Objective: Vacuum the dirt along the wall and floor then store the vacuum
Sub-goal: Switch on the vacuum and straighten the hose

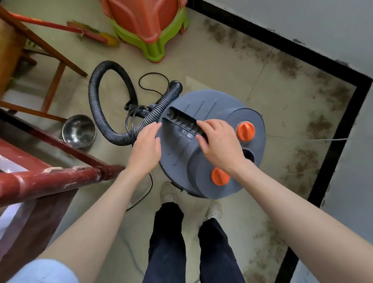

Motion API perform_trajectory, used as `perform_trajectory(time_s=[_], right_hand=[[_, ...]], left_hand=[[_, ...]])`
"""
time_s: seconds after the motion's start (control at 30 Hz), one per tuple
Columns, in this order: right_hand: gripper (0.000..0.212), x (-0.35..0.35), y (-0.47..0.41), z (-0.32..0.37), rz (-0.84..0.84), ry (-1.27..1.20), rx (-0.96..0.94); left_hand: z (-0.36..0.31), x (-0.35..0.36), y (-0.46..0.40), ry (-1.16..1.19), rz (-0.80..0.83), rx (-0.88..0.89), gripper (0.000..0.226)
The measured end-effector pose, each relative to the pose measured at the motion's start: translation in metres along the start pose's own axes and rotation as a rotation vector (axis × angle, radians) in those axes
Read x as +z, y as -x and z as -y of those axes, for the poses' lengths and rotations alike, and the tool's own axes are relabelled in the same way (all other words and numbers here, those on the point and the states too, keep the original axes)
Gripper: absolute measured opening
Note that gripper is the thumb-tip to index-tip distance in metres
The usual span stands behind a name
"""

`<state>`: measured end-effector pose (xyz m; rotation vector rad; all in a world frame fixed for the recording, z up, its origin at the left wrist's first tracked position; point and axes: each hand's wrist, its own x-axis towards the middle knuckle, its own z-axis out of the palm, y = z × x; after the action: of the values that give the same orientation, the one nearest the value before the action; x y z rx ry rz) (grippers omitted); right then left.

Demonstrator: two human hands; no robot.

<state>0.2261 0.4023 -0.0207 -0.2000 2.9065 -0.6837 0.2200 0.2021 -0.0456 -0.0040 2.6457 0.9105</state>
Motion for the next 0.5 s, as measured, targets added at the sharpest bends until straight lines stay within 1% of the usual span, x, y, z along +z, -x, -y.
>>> perform_trajectory(time_s=[0.1,0.17,0.2,0.27,0.33,0.37,0.43,0.5], right_hand=[[0.044,0.021,-0.027,0.016,0.083,0.091,-0.008],[0.046,0.034,-0.044,0.027,0.112,0.142,-0.006],[0.046,0.04,-0.053,0.033,0.133,0.169,-0.002],[0.048,0.05,-0.071,0.043,0.169,0.202,0.001],[0.052,0.058,-0.086,0.051,0.177,0.18,0.009],[0.053,0.061,-0.093,0.053,0.176,0.177,0.013],[0.049,0.068,-0.104,0.056,0.175,0.245,-0.024],[0.044,0.077,-0.111,0.058,0.188,0.329,-0.055]], left_hand=[[0.038,-0.009,-0.018,0.022,-0.043,-0.164,0.044],[0.062,-0.014,-0.031,0.057,-0.055,-0.34,0.042],[0.073,-0.016,-0.038,0.076,-0.035,-0.436,0.043],[0.089,-0.019,-0.052,0.096,0.083,-0.553,0.047],[0.099,-0.02,-0.064,0.171,0.207,-0.542,0.041],[0.102,-0.021,-0.068,0.224,0.235,-0.534,0.037],[0.107,-0.022,-0.073,0.331,0.242,-0.527,0.034],[0.111,-0.022,-0.076,0.371,0.243,-0.485,0.03]])
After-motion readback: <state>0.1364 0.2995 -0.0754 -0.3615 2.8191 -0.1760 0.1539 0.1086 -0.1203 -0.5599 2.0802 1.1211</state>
